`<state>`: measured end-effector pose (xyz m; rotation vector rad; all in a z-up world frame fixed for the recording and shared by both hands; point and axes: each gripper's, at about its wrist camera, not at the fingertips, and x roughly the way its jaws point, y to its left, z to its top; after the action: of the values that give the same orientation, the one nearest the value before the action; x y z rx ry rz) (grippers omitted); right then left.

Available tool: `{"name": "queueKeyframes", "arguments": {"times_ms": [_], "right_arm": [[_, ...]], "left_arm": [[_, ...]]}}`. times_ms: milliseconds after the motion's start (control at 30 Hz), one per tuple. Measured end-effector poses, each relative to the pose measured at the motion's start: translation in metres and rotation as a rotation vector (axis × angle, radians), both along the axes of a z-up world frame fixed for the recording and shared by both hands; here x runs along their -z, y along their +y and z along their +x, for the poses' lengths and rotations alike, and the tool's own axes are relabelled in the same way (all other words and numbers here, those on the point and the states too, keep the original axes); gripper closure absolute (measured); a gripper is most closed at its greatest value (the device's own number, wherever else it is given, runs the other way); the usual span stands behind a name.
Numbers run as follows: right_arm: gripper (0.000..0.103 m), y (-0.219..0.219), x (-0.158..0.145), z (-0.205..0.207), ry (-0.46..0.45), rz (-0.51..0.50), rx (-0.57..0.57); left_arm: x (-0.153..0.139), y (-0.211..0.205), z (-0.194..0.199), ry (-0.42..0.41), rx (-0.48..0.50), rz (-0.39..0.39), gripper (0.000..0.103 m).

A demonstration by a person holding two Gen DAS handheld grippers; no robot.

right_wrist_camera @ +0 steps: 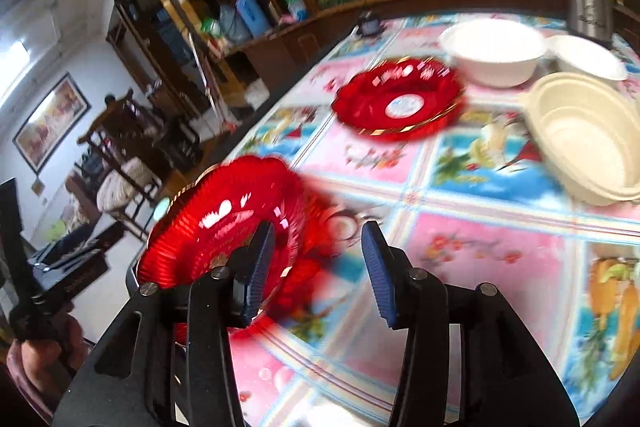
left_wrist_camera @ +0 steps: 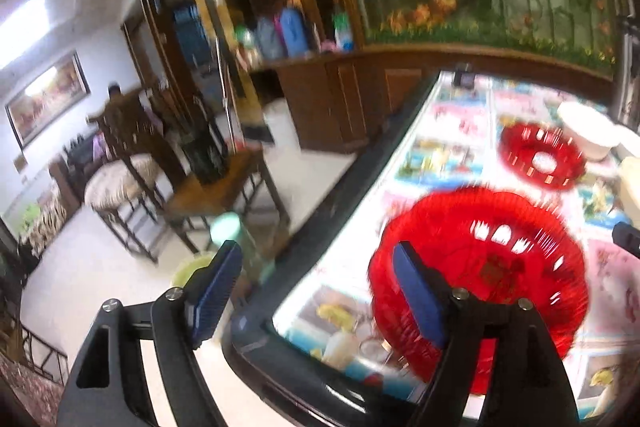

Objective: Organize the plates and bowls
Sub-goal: 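Move the right tool to the small red sticker plate while the left tool holds the large plate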

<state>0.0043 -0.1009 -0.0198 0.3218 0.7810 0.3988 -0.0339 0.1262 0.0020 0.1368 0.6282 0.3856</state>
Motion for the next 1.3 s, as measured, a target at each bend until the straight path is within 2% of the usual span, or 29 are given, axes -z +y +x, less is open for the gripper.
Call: {"name": "queueKeyframes", "arguments": {"times_ms": [133,300,800,1033,1300], "right_arm": [[0.057,-0.027,-0.007,-0.002,-0.017,0.032,0.060],[0.057,-0.052,-0.013,-0.004,-0.037,0.080,0.108],[0.057,-0.081,-0.022,0.009,-0.067,0.064,0.146],[0.057,-0.085,-0.036,0.032,-0.089,0.045,0.143],[0.057,-0.083,-0.044,0.067,-0.102,0.067,0.149]], "left_arm": [[-0.025,-0.029,0.000,-0.081,0.058,0.066,0.023],[-0.032,-0.055,0.006,-0.100,0.124,0.068,0.023],[-0.037,-0.107,0.041,-0.062,0.242,-0.004,0.023],[-0.034,-0.120,0.061,-0.041,0.258,-0.017,0.023],[-0.027,-0.129,0.090,-0.009,0.256,-0.007,0.023]]}}
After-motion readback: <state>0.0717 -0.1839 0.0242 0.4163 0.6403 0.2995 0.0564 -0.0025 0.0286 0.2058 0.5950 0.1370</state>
